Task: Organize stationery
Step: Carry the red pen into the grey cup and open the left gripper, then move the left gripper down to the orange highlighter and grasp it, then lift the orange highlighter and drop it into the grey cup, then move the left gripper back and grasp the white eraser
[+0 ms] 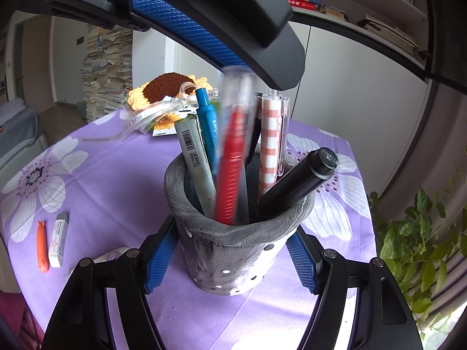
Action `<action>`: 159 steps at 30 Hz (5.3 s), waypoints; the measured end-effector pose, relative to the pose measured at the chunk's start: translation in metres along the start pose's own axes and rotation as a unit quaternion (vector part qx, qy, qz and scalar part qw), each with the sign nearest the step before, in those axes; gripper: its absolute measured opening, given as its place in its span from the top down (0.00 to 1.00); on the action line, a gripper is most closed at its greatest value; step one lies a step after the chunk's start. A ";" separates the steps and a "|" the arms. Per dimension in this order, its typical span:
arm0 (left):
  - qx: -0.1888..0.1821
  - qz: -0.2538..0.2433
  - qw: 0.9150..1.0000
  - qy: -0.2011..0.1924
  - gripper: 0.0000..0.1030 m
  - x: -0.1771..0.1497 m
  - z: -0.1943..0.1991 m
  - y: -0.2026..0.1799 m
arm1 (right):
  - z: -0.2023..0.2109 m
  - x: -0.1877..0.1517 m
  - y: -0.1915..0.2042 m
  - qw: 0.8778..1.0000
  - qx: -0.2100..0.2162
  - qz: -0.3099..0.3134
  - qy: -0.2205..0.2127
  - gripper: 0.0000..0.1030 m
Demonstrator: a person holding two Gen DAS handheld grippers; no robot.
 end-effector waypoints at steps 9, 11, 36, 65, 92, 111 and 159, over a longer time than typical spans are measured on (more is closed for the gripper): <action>0.048 0.055 0.995 -0.070 0.46 -0.003 0.057 0.045 | 0.000 0.000 0.000 1.000 0.000 0.000 0.000 0.30; 0.079 0.067 0.993 -0.062 0.46 -0.020 0.062 0.063 | 0.000 0.000 0.000 1.000 0.000 0.000 0.000 0.30; 0.107 0.261 0.947 0.155 0.59 -0.209 0.037 0.121 | -0.001 0.001 0.007 1.000 -0.008 0.006 0.003 0.29; 0.122 0.317 0.921 0.191 0.85 -0.201 0.019 0.122 | 0.002 0.001 0.003 1.000 0.002 -0.002 -0.006 0.29; 0.122 0.320 0.922 0.183 0.89 -0.188 0.018 0.114 | 0.006 0.000 -0.002 1.000 0.011 -0.014 -0.012 0.29; 0.099 0.169 0.980 -0.039 0.89 -0.057 0.066 0.071 | 0.005 -0.001 0.001 1.000 0.004 -0.007 -0.011 0.29; 0.018 0.055 0.997 -0.058 0.79 -0.001 0.040 0.024 | 0.004 0.000 0.010 1.000 -0.005 0.001 -0.004 0.29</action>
Point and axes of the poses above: each gripper's, at about its wrist camera, not at the fingertips, and z roughly against the way its jaws point, y to its left, x to its top, the point moved 5 cm from there along -z, roughly the way its jaws point, and after that the axes turned 4 degrees about -x, right-handed, at the moved point
